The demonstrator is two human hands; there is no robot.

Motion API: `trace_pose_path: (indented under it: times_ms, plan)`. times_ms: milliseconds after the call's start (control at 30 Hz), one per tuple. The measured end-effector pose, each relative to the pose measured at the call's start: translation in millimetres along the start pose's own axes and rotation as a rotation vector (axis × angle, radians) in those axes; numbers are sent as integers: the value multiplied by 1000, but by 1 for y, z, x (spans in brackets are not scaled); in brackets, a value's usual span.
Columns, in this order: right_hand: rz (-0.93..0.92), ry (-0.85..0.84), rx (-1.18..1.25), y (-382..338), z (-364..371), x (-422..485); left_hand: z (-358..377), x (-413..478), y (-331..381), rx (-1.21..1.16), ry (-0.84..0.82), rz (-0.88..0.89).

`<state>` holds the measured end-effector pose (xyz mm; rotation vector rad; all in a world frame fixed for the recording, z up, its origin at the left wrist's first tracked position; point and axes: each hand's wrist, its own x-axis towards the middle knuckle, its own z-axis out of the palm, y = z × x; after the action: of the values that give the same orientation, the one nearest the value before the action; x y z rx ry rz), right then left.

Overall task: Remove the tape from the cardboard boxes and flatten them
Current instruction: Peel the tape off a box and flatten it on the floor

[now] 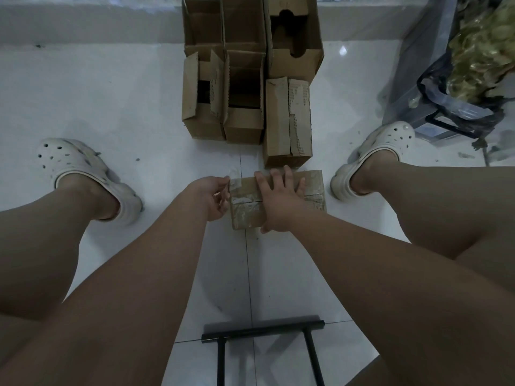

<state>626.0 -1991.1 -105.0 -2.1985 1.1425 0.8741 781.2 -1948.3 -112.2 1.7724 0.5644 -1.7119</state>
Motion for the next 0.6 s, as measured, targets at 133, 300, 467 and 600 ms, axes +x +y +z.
trace_pose_path:
  times_ms: [133,300,467,600]
  plan:
    - [-4,5,8,-1,0,3,-4,4,-3,-104,18,-64]
    - [8,21,32,-2,4,3,7,-1,-5,-191,70,-12]
    - [9,22,36,-3,4,4,13,-7,-14,-412,47,-8]
    - [12,18,33,-4,4,5,13,-8,-19,-507,-6,1]
